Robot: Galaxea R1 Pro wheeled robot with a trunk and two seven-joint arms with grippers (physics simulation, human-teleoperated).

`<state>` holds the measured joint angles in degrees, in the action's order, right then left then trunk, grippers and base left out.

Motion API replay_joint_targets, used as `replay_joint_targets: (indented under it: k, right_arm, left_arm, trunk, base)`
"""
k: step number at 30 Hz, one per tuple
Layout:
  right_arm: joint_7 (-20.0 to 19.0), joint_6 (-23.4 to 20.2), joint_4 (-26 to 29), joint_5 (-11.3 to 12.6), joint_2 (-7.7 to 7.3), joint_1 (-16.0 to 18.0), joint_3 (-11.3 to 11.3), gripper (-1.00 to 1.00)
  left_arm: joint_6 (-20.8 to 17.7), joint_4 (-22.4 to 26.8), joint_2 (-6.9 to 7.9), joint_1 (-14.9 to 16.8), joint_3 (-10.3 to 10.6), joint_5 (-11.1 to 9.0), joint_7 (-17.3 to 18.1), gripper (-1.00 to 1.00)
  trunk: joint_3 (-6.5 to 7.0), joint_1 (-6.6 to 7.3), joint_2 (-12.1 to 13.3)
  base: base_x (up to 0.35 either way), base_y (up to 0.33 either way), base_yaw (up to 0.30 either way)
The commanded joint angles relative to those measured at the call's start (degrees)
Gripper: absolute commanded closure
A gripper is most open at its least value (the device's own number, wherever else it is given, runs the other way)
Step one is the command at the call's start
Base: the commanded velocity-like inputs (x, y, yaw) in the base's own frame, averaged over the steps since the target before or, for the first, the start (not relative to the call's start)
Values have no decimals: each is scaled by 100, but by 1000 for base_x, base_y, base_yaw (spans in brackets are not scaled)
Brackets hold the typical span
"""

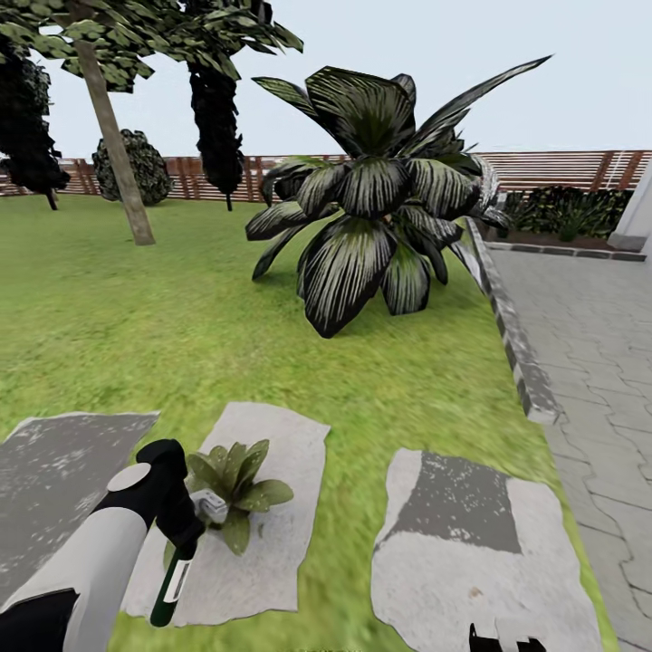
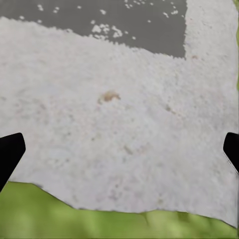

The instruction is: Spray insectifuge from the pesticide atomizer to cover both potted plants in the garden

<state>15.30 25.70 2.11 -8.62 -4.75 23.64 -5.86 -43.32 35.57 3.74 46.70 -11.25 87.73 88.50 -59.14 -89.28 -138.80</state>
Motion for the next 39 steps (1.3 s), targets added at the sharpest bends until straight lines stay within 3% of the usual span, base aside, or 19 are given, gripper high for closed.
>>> replay_joint_targets:
  k: [1, 10, 18, 23, 28, 31, 39]
  right_arm:
    - [14, 14, -2, -60, 0, 1, -47, -100]
    - [15, 14, -2, -60, 0, 0, -47, -100]
    - [9, 14, -1, -60, 0, 0, -47, -100]
    - [8, 14, -1, -60, 0, 0, -47, -100]
    - [11, 14, 0, -60, 0, 1, -47, -100]
    - [9, 14, 0, -60, 4, 0, -47, -100]
    - [3, 14, -4, -60, 9, 2, -47, -100]
  left_arm:
    - [-62, 3, -6, 6, -27, 60, 46, 100]
    - [-63, 3, 26, -77, -31, 60, -50, 100]
    - [-73, -84, 114, -99, -110, -19, -633, 100]
    - [-73, -93, 60, -137, -431, -34, -785, 100]
    - [-72, -87, 79, -259, -519, -35, -827, 100]
    - [-72, -84, 77, -371, -538, -45, -1221, 100]
    - [-49, -85, 38, -651, -676, -451, -1900, 100]
  trunk:
    - [-5, 2, -2]
    - [-5, 2, -2]
    - [-5, 2, -2]
    - [-5, 2, -2]
    - [-5, 2, -2]
    - [-5, 2, -2]
    - [-5, 2, -2]
  base:
    - [-71, -273, 277]
    - [-80, -273, 278]
    - [-19, -273, 278]
    - [116, -262, 97]
    - [246, -170, 16]
    - [185, -54, 179]
    - [21, -5, 267]
